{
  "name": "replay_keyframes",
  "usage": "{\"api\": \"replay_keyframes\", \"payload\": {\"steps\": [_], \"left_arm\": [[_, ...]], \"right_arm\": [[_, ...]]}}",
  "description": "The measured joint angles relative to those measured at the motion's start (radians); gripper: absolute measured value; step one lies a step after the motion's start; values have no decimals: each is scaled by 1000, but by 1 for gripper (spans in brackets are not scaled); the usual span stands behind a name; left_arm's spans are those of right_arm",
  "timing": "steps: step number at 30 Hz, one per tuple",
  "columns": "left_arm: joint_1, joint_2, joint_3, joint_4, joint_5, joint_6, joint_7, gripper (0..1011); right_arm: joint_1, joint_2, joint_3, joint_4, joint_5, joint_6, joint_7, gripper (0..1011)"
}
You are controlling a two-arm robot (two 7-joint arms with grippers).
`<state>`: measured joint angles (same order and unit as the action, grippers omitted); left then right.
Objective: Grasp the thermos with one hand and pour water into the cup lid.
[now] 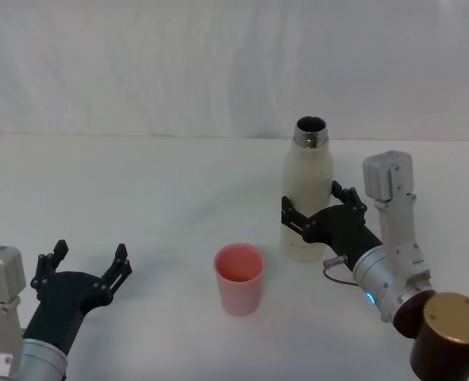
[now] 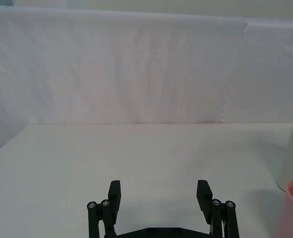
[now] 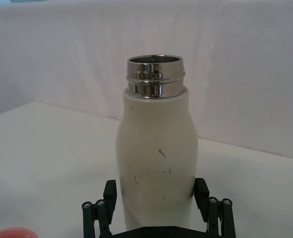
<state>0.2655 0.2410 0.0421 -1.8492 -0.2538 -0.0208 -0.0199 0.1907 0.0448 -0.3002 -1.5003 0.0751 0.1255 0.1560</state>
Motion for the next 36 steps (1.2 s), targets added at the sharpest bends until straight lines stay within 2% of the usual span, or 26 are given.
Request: {"api": "replay_keyframes", "payload": {"steps": [36], "left_arm": [[0,0,0,0,0,0,0,1001]], "right_arm": [[43,-29,2,61,-20,-2,-14,1001]]}}
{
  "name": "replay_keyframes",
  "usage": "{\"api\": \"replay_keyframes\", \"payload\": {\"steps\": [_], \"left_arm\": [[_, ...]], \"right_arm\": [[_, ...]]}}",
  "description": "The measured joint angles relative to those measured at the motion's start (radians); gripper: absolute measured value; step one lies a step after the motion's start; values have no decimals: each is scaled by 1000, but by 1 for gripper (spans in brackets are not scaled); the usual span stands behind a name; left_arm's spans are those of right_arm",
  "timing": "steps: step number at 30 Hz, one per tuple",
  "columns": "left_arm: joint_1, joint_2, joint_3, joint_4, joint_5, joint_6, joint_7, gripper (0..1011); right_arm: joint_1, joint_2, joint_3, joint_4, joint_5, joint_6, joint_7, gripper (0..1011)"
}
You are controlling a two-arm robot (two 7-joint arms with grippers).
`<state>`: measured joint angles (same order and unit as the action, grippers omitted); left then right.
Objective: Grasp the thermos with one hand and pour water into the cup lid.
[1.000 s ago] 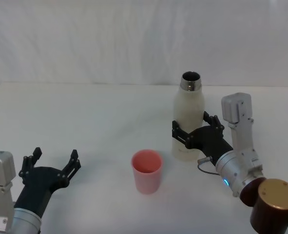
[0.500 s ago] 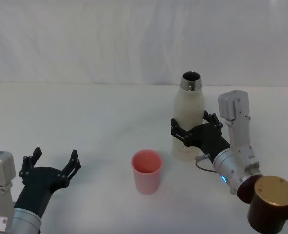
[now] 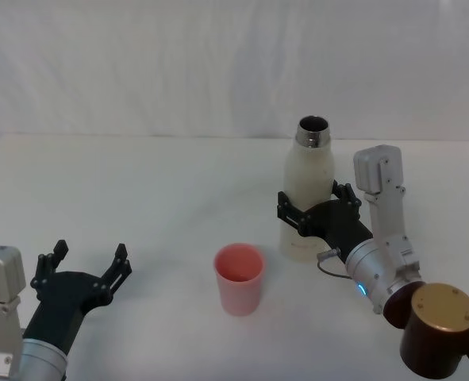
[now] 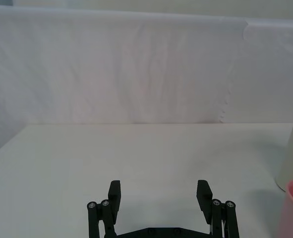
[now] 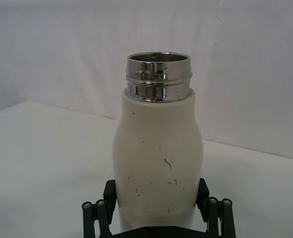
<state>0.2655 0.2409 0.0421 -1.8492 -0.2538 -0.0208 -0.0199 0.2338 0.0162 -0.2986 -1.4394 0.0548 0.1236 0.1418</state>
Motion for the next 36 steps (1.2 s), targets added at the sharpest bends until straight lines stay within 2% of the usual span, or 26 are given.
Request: {"api": "replay_keyframes", "payload": {"steps": [5,8,36], "left_arm": [[0,0,0,0,0,0,0,1001],[0,0,0,0,0,0,0,1001],[0,0,0,0,0,0,0,1001]], "right_arm": [[-1,0,0,-1,0,0,0,1001],[-1,1,0,-1,0,1,0,959],[-2,2,-1,-4,1,1,1,957]]}}
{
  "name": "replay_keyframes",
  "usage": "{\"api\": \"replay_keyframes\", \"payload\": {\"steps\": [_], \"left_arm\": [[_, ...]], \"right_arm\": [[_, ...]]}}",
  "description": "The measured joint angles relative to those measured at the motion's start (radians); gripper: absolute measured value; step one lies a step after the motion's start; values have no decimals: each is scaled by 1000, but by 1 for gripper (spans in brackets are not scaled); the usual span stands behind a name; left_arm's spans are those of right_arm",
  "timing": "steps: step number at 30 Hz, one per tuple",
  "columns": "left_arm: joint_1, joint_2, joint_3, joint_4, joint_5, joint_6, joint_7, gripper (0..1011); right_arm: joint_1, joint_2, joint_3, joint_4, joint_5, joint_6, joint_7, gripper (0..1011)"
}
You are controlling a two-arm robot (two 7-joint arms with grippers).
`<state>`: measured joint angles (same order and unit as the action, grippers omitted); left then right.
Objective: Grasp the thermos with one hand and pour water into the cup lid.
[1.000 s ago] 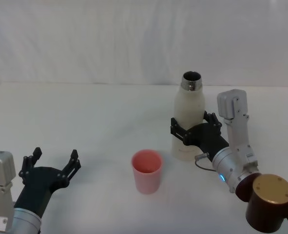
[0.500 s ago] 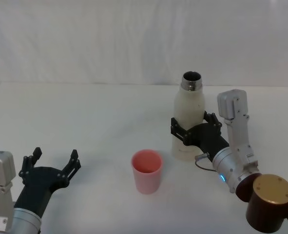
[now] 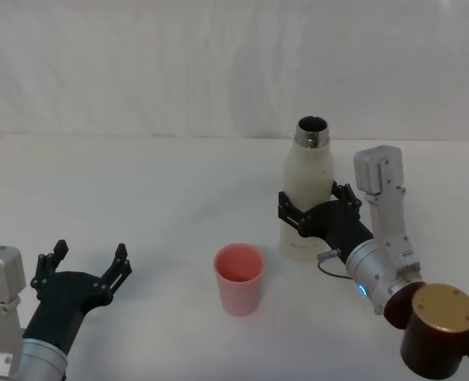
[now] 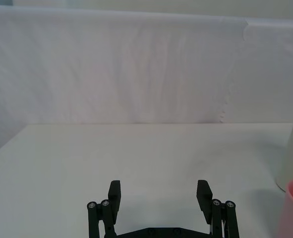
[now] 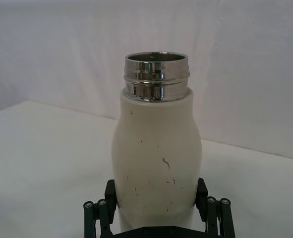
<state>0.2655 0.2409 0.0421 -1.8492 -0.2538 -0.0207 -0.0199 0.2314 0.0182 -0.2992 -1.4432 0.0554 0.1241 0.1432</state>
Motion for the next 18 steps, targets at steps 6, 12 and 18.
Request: {"api": "replay_keyframes", "payload": {"steps": [6,12,18], "left_arm": [[0,0,0,0,0,0,0,1001],[0,0,0,0,0,0,0,1001],[0,0,0,0,0,0,0,1001]], "right_arm": [[0,0,0,0,-1,0,0,957],[-8,4,1,-18,-11,1,-5,957],[-22,33,-8,-65,-61,-5,-17,957]]}}
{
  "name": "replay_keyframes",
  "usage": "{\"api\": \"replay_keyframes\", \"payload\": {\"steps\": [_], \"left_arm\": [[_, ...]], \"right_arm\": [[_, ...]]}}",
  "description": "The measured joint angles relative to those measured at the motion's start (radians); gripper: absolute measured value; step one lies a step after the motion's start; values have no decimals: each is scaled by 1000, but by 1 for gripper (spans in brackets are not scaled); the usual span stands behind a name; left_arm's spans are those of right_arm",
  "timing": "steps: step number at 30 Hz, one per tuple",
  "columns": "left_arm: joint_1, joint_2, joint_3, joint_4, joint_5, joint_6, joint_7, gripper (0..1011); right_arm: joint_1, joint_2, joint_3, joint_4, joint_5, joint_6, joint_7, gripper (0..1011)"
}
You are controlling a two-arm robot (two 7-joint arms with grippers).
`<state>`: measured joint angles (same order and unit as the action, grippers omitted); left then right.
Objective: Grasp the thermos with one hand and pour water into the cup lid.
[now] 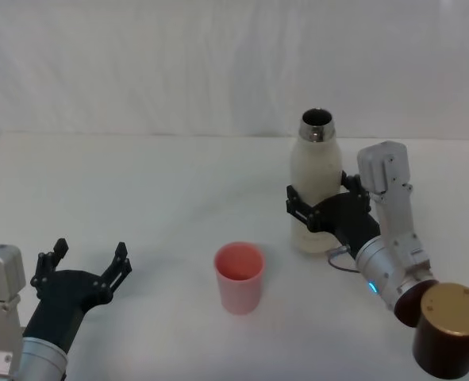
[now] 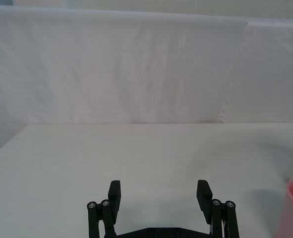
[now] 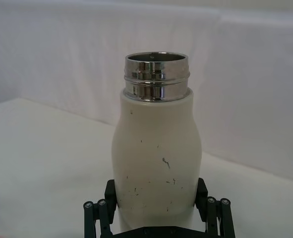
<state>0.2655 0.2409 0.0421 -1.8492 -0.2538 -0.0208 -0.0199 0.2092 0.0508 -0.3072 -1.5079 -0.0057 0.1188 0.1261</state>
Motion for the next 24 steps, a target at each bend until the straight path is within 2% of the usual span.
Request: {"api": "replay_keyframes", "payload": {"steps": [13,24], "left_arm": [[0,0,0,0,0,0,0,1001],[0,0,0,0,0,0,0,1001]], "right_arm": [[-39,88,-10,-117,-142,-7,2,957],[-55,158,-25,-164,-262,-21,28,957]]}}
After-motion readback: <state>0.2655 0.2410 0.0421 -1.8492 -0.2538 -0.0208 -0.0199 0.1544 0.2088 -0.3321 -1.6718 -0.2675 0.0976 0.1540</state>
